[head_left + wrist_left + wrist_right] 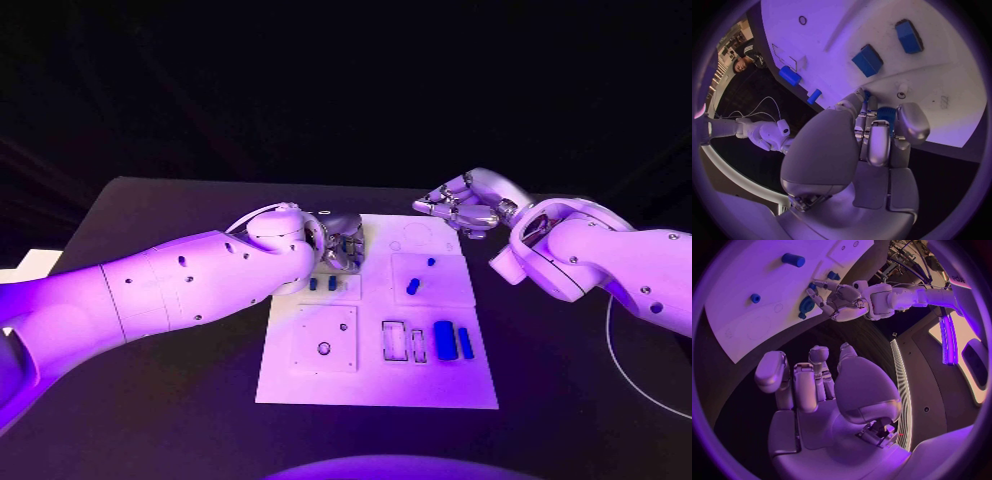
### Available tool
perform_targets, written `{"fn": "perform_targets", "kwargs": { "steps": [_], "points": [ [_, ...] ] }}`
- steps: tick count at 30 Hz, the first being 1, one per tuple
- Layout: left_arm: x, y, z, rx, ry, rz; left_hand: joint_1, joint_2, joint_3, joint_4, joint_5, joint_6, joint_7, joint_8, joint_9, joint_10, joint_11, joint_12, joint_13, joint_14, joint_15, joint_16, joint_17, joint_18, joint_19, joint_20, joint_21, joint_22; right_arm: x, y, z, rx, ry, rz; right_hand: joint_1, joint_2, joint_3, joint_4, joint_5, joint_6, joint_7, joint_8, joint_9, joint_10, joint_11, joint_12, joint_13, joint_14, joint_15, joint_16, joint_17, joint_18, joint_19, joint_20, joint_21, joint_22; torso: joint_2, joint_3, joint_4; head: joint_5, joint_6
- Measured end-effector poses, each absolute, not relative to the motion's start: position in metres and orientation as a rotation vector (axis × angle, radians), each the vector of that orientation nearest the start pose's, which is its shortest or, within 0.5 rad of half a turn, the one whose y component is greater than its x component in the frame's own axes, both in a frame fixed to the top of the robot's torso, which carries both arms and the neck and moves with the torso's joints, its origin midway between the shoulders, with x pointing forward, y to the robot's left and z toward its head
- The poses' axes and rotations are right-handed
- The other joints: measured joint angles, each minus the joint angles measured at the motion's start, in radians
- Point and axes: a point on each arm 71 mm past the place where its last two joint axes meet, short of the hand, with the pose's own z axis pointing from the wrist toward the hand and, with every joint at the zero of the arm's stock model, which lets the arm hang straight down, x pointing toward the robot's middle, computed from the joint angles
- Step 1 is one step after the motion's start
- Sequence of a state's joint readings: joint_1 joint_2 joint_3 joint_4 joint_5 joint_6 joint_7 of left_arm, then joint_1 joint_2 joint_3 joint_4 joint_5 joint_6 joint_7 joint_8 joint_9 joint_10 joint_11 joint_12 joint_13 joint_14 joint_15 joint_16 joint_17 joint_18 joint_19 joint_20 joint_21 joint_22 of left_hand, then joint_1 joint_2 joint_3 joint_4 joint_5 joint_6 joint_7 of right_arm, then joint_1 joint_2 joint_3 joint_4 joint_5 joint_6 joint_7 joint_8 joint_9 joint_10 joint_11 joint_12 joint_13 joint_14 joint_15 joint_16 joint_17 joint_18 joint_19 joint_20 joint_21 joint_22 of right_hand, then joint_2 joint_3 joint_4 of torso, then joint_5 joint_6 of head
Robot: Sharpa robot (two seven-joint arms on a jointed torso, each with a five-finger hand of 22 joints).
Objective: Assemble the parts on the task board
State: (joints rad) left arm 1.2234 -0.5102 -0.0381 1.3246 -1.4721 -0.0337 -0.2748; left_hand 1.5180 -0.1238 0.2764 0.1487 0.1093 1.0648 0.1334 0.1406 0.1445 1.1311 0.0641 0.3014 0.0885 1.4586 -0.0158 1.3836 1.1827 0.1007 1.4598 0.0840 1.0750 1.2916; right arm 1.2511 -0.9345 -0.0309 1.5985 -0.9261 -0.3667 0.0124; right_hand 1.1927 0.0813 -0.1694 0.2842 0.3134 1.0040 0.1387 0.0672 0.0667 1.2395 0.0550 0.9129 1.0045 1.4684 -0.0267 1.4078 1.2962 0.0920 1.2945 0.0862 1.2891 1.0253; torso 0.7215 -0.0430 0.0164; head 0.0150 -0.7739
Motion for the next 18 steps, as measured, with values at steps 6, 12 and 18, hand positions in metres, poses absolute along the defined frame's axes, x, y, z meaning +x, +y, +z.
{"fn": "perform_targets", "kwargs": {
  "steps": [6,12,18],
  "points": [
    [0.5119,0.0871,-0.2002,0.294,1.91,-0.557,0.016,0.015,0.029,-0.016,-0.009,0.013,0.006,-0.006,-0.006,0.013,0.001,-0.015,-0.002,0.0,0.0,0.002,0.0,0.0,0.0,0.0,0.028,0.017,0.4821,-0.2259,-0.1506,0.312,1.649,0.953,0.0,0.0,0.0,0.0,0.0,0.0,0.0,0.0,0.0,0.0,0.0,0.0,0.0,0.0,0.0,0.0,0.0,0.0,0.0,0.0,0.0,0.0,0.0,0.0,0.0001,0.0,-0.001],
    [0.5118,0.0875,-0.1998,0.298,1.9,-0.553,0.043,0.014,0.078,-0.052,-0.01,0.034,0.009,-0.007,-0.012,0.038,0.002,-0.032,-0.004,0.0,0.0,0.011,0.009,0.0,0.004,-0.004,0.053,0.017,0.4821,-0.2256,-0.1507,0.311,1.649,0.954,0.0,0.0,0.0,0.0,0.0,0.0,0.0,0.0,0.0,0.0,0.0,0.0,0.0,0.0,0.0,0.0,0.0,0.0,0.0,0.0,0.0,0.0,0.0,-0.0003,0.0,-0.001,-0.001],
    [0.5108,0.0889,-0.198,0.295,1.875,-0.562,0.044,0.015,0.119,-0.072,-0.014,0.049,0.009,-0.014,-0.019,0.055,0.003,-0.053,-0.005,0.0,0.0,0.016,0.014,0.0,0.004,-0.004,0.064,0.017,0.482,-0.2254,-0.1508,0.311,1.649,0.955,0.005,0.005,-0.003,0.003,0.0,0.0,0.0,0.0,0.0,0.0,0.0,0.0,0.002,0.0,0.0,0.0,0.001,0.0,0.0,0.0,0.0,0.0,0.0,-0.0004,-0.0003,-0.002,0.0]
  ]
}}
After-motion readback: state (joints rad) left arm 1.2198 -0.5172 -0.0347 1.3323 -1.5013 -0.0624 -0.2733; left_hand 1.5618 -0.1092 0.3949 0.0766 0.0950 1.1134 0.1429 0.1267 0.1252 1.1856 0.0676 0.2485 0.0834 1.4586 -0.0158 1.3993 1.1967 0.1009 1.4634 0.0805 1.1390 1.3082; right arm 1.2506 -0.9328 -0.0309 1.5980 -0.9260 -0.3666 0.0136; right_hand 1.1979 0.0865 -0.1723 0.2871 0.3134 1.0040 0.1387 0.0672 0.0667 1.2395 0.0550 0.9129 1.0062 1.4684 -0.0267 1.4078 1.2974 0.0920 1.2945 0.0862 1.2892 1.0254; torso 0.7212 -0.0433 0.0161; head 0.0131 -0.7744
